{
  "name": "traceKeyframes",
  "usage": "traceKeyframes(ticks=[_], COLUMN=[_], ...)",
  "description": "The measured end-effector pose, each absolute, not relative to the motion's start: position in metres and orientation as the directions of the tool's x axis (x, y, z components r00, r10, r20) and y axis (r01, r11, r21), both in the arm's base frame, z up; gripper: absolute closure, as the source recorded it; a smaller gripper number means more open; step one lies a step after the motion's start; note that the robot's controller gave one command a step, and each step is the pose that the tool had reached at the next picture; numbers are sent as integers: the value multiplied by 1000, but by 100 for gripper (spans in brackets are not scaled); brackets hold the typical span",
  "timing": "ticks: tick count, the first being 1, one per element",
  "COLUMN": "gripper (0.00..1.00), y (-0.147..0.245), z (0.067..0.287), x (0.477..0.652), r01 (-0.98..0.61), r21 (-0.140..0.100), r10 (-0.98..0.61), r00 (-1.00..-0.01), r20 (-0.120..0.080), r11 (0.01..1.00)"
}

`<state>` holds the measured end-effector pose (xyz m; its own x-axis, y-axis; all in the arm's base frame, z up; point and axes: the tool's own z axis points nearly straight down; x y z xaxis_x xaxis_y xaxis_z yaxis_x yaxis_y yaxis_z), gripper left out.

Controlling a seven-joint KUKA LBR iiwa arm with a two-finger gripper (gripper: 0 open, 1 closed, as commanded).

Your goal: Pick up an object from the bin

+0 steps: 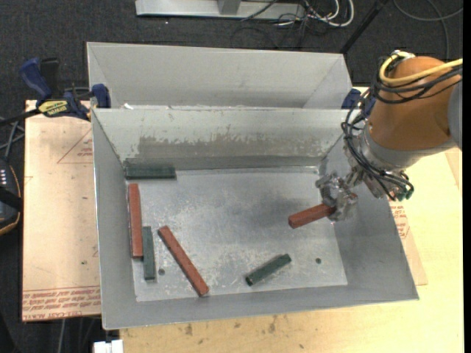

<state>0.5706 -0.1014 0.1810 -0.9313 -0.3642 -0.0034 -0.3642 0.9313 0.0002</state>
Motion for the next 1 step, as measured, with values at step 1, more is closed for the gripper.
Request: traceKeyframes(ticks=[1], gripper=[100], y=[-101], z=[181], x=[571], r01=[-364], r21=[0], r10=[-364], r00=[-931], r20=[-3], r11=[931])
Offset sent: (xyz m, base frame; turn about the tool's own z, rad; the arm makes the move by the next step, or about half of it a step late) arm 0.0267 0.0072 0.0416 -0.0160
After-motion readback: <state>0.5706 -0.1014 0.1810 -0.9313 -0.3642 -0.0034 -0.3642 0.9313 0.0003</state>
